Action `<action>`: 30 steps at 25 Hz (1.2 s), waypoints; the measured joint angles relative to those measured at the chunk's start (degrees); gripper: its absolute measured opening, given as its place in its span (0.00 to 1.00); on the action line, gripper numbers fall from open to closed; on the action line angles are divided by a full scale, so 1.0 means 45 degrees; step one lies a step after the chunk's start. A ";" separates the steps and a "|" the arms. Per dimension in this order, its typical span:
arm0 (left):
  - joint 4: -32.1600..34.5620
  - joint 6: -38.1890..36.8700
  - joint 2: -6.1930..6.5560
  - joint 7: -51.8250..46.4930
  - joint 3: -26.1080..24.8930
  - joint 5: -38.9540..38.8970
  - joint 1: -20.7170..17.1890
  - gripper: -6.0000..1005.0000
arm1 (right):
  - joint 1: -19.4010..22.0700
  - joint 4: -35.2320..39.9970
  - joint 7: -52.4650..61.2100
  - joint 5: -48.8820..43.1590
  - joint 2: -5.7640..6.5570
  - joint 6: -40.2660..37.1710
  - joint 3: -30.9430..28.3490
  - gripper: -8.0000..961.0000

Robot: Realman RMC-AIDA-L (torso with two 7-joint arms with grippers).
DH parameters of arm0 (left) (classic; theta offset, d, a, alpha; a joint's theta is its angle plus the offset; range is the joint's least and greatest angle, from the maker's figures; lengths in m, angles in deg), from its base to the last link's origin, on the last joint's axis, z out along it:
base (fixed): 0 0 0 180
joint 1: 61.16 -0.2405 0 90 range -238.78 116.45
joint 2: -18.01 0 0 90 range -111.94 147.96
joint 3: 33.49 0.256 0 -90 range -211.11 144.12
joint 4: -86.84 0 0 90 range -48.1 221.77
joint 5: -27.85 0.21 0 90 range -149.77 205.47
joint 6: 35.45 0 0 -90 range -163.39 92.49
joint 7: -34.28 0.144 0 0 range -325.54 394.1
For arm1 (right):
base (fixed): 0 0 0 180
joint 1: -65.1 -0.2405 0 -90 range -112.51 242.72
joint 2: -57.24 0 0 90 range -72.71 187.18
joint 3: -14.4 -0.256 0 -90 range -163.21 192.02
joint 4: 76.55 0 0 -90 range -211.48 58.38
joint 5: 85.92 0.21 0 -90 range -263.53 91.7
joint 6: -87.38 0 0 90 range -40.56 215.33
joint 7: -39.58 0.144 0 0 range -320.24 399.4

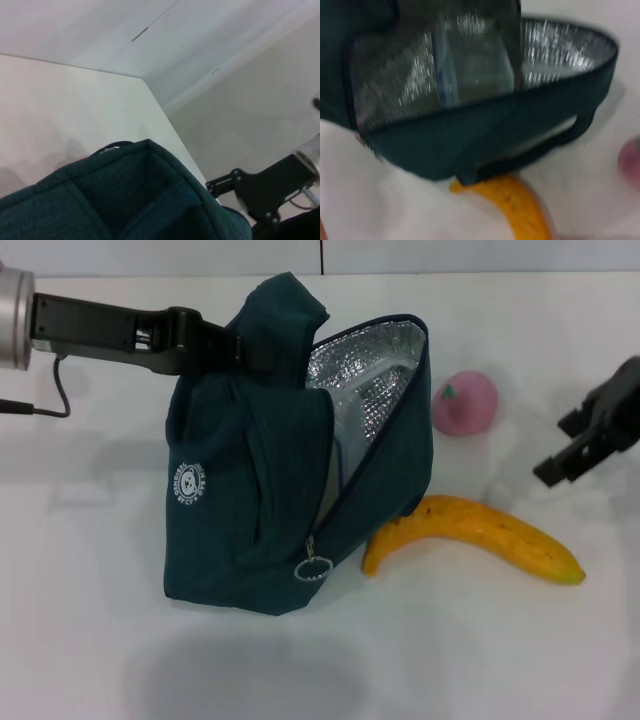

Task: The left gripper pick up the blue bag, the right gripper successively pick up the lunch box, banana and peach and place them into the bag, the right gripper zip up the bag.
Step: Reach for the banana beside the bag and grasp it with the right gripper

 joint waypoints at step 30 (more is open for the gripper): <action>0.0000 0.0016 -0.0093 0.0044 0.0040 0.0003 0.0120 0.05 | 0.0058 -0.2061 -0.0522 -0.1752 -0.1071 0.3109 0.3631 0.84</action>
